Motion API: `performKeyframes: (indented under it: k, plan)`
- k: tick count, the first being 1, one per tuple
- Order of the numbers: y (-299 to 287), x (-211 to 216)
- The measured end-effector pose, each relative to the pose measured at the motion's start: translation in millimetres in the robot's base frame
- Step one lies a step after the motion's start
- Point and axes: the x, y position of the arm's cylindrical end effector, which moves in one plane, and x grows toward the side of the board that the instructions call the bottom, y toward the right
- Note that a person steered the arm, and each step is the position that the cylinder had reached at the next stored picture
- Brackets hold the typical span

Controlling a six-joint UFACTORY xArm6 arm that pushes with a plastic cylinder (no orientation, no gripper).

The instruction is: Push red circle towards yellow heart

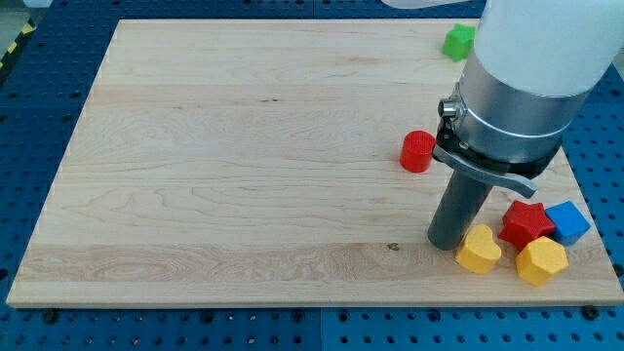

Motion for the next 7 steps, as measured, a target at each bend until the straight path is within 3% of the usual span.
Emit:
performKeyframes:
  k: [1,3,4,6,7]
  plan:
    - [-4.6,-1.9]
    - [-84.4,-65.6]
    - [-87.0,-103.2]
    - [-41.3,-137.1]
    - [-17.1,-126.4]
